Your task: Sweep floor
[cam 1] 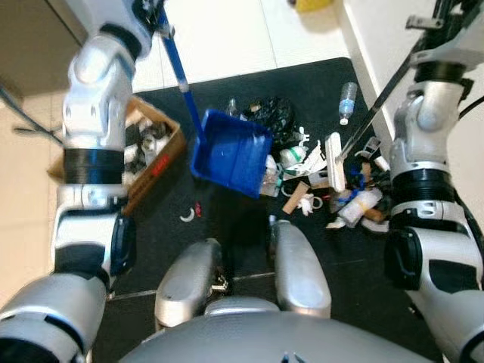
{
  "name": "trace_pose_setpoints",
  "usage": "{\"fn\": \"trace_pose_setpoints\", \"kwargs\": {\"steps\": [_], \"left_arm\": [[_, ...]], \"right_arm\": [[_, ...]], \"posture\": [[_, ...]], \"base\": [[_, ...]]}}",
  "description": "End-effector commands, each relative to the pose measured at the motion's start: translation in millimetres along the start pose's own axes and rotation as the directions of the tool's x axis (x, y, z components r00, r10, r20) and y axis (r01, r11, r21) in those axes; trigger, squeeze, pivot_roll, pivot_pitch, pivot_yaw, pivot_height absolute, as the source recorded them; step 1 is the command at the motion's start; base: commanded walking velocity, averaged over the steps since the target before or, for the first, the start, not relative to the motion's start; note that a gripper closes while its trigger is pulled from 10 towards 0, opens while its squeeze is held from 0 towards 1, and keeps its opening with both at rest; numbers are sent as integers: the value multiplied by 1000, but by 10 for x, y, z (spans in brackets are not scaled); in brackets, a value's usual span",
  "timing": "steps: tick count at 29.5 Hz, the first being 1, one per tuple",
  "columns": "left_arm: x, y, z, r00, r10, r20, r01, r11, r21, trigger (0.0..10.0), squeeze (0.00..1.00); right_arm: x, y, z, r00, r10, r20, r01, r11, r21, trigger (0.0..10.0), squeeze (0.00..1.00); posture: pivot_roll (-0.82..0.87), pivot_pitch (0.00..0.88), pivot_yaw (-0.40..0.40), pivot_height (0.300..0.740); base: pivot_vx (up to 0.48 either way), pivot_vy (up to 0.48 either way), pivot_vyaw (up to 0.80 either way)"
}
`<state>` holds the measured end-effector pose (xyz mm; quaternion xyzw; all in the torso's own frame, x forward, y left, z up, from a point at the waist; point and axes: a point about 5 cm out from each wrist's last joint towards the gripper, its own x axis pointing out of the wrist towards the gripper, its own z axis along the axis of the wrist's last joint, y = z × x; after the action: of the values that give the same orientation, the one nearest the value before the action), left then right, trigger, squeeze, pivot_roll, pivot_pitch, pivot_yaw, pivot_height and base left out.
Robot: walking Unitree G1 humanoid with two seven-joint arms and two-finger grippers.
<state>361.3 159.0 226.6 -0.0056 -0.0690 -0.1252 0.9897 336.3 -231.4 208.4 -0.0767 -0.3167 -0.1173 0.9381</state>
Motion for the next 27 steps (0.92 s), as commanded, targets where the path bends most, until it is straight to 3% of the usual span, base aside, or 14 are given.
{"fn": "trace_pose_setpoints", "kwargs": {"steps": [1, 15, 20, 25, 27], "left_arm": [[-21, 0, 25, 1000, -6, 26, 6, 1000, 9, 10000, 0], [-23, -22, 8, 1000, -20, 14, 19, 1000, 9, 10000, 0], [-75, 52, -196, 993, 74, -88, -74, 997, 8, 10000, 0], [-265, 92, -472, 966, 169, -195, -171, 985, 7, 10000, 0], [-283, 97, -488, 963, 178, -200, -180, 984, 9, 10000, 0]], "right_arm": [[7, 15, 43, 1000, 5, 28, -5, 1000, 1, 10000, 0], [0, 22, 32, 1000, 4, 22, -4, 1000, 4, 10000, 0], [-46, 80, -29, 1000, 18, -6, -18, 1000, 10, 10000, 0], [-77, 254, -143, 995, 75, -71, -74, 997, 23, 10000, 0], [-79, 269, -150, 994, 80, -75, -78, 997, 26, 10000, 0]], "posture": [[56, 92, 59, 740], [58, 91, 61, 740], [68, 96, 65, 740], [98, 107, 63, 740], [98, 107, 63, 740]], "base": [[0, 0, 0], [0, 0, 0], [0, 0, 0], [0, 0, 0], [0, 0, 0]]}}
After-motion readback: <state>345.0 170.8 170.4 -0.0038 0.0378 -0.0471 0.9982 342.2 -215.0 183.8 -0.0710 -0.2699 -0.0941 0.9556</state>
